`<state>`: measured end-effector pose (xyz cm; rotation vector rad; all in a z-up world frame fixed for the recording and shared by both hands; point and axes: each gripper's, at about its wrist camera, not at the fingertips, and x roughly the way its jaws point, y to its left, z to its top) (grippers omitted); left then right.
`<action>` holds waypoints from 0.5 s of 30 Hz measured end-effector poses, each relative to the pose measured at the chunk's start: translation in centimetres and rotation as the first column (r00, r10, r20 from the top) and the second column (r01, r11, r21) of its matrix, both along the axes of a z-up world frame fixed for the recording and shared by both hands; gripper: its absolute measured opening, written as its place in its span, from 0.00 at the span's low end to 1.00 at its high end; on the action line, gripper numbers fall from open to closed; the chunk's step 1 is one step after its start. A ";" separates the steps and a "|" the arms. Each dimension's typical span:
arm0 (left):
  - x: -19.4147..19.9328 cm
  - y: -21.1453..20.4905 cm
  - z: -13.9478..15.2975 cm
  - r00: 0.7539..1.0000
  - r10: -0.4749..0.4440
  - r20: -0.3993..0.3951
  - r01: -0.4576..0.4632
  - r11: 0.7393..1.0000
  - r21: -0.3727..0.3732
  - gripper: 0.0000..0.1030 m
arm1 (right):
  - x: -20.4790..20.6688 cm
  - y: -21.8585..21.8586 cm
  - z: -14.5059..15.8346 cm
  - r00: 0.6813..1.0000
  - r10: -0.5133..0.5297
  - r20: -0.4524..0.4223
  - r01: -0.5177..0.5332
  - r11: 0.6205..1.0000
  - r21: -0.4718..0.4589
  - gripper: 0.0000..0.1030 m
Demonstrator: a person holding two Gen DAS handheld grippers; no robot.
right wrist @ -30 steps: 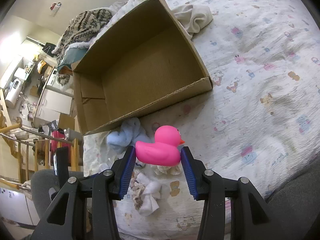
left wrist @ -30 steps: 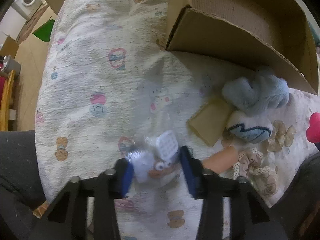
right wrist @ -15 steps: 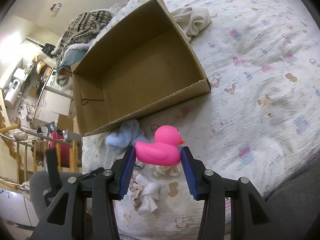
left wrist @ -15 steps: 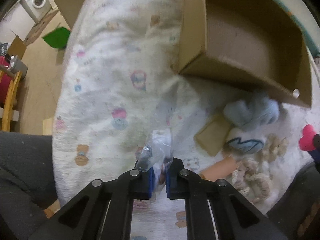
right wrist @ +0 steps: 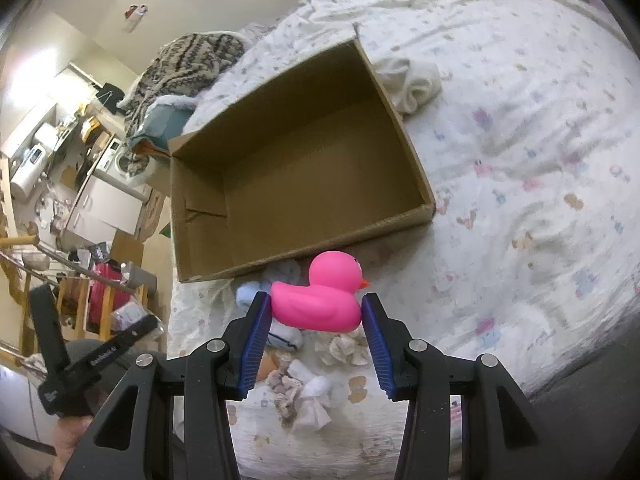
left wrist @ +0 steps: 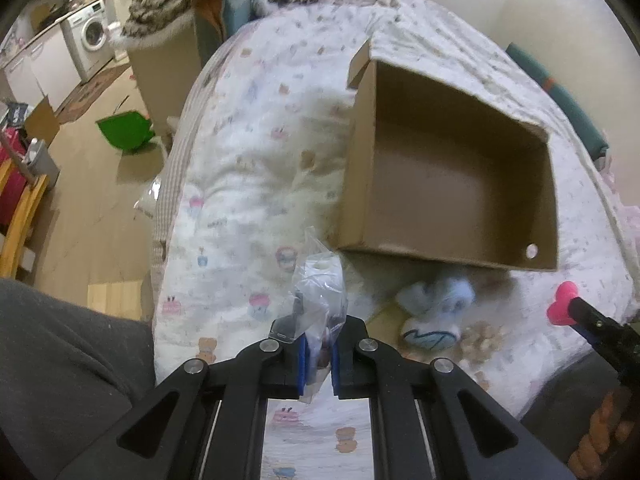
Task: Organize soft objects
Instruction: 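Carry the duck and the bag over the box with both grippers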
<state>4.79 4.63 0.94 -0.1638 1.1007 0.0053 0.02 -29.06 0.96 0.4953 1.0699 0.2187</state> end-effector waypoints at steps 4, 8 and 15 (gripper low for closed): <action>0.6 -1.1 1.6 0.999 -0.029 0.034 0.029 0.999 -0.018 0.08 | 0.3 0.0 1.3 1.000 -0.001 0.029 0.002 1.000 -0.015 0.47; 1.0 -2.1 3.2 0.996 -0.059 0.061 0.061 0.998 -0.027 0.08 | 1.2 -0.4 2.4 0.999 -0.007 0.048 0.008 1.000 -0.017 0.47; 2.9 -4.0 4.4 0.990 -0.108 0.088 0.109 0.994 -0.014 0.08 | 3.5 -0.5 3.8 0.997 0.001 0.082 0.002 0.999 -0.037 0.47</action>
